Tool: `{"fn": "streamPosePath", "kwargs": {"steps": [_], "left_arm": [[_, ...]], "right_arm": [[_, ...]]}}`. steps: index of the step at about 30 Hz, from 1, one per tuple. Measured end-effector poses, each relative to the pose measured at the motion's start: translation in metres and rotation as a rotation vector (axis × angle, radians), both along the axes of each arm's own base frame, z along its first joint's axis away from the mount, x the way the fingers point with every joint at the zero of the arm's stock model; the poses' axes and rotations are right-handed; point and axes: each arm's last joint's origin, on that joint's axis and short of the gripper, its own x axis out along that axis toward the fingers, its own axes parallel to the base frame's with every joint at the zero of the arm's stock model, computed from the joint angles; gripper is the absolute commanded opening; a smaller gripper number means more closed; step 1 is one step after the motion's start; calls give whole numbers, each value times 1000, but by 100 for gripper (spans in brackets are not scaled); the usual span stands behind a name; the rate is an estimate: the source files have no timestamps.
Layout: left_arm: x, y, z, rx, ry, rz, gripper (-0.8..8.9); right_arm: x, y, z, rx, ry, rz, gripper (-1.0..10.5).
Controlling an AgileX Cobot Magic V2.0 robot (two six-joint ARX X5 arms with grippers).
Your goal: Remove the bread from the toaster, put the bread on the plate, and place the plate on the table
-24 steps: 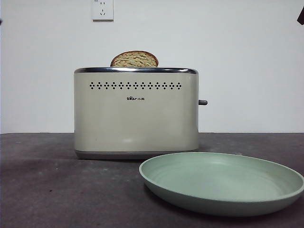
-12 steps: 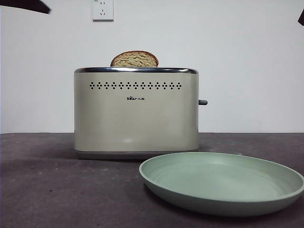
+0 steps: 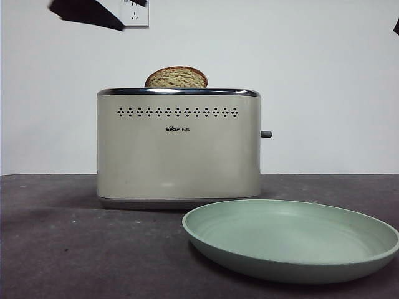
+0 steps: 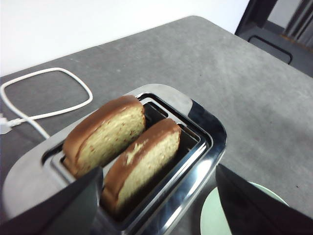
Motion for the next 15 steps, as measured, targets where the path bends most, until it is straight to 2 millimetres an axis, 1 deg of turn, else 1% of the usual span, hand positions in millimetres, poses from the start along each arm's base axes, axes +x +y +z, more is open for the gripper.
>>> {"fn": "streamPosePath", "kwargs": {"steps": [2, 7, 11, 15], "left_arm": [[11, -8, -3, 15, 1, -17, 380], [28, -25, -15, 80, 0, -26, 380], [36, -36, -26, 139, -13, -33, 380], [41, -42, -35, 199, -28, -27, 380]], "right_arm": [[0, 0, 0, 0, 0, 0, 383], [0, 0, 0, 0, 0, 0, 383], [0, 0, 0, -1, 4, 0, 383], [-1, 0, -1, -1, 9, 0, 383]]}}
